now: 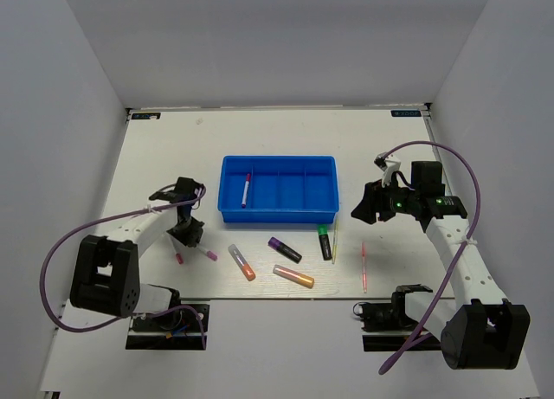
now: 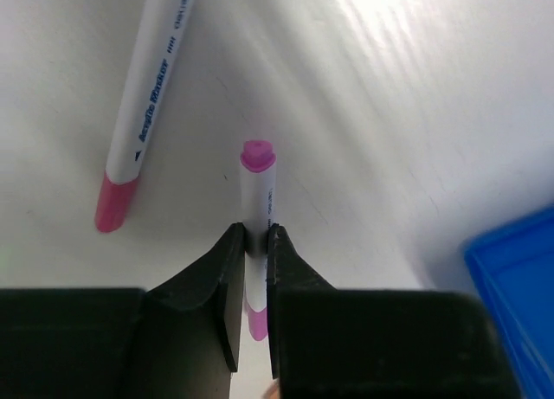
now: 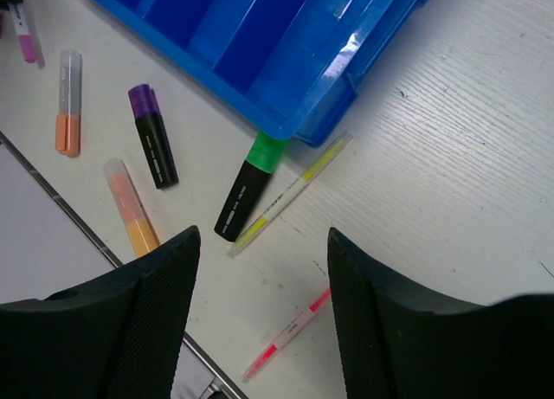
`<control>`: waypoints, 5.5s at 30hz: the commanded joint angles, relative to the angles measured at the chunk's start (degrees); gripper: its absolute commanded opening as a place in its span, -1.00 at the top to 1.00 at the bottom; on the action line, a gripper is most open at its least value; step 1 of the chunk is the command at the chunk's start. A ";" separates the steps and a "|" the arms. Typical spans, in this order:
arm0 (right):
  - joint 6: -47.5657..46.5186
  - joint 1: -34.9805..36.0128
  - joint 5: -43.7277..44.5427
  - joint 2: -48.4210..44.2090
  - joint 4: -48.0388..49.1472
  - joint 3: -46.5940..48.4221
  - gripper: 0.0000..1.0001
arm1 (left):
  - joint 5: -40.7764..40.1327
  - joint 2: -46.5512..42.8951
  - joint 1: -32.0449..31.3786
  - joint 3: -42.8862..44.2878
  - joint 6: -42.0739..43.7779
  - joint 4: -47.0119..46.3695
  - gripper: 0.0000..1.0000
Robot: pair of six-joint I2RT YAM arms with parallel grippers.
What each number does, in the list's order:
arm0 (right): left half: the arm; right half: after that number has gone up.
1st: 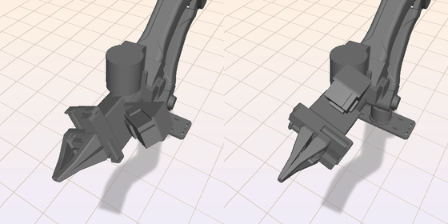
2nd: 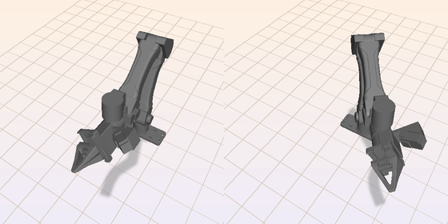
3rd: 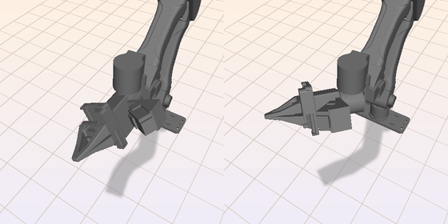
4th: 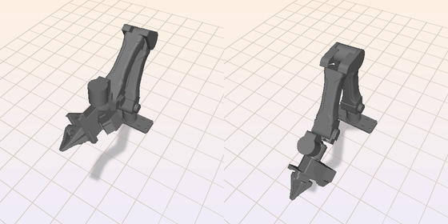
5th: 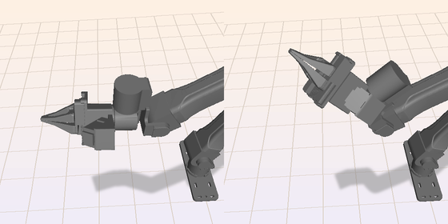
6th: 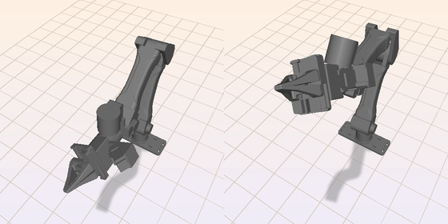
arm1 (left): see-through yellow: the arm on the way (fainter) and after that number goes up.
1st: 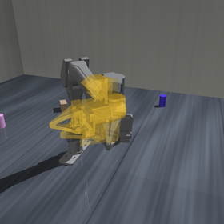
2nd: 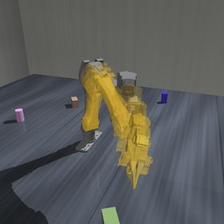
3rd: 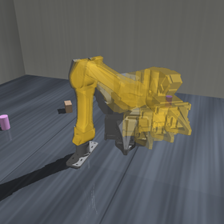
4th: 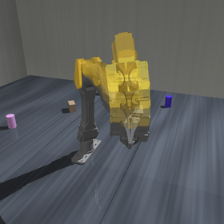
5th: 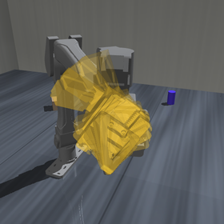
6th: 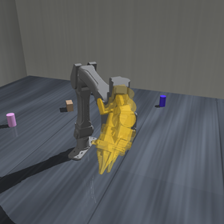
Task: Sort the stationery into containers
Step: Pick up the pen from the center of the board, then place the pen in the storage box, then pick up the pen from the center of the board, then place the pen in the storage box.
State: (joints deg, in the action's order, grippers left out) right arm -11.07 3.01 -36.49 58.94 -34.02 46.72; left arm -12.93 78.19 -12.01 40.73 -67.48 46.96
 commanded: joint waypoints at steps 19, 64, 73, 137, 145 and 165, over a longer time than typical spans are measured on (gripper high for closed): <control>-0.53 -0.28 -1.30 -0.23 -0.43 1.80 1.00 | 5.20 12.06 -11.45 44.06 36.10 -2.84 1.00; -0.71 -0.19 -0.51 -0.49 -1.05 2.59 0.74 | 6.50 -9.47 16.38 7.00 25.82 9.65 -0.06; -0.71 -0.37 -0.33 -0.75 -0.96 2.59 0.60 | 8.71 1.08 18.69 4.01 29.51 3.50 0.07; -1.23 -0.46 -2.01 0.30 -2.01 2.94 -0.08 | -0.87 26.48 -14.71 51.20 41.29 5.78 0.58; -1.41 -0.46 -2.62 1.00 -1.93 2.68 -0.36 | -0.78 26.83 -14.71 51.64 41.64 6.30 0.05; -10.03 10.34 3.26 5.74 -6.32 2.15 0.16 | 4.85 -19.46 -22.00 14.04 43.22 5.68 -0.76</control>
State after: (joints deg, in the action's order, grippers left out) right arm -19.42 9.85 -36.32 62.19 -37.93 47.24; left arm -8.49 64.10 -34.52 60.75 -24.73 51.37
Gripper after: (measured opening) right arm 0.402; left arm 0.875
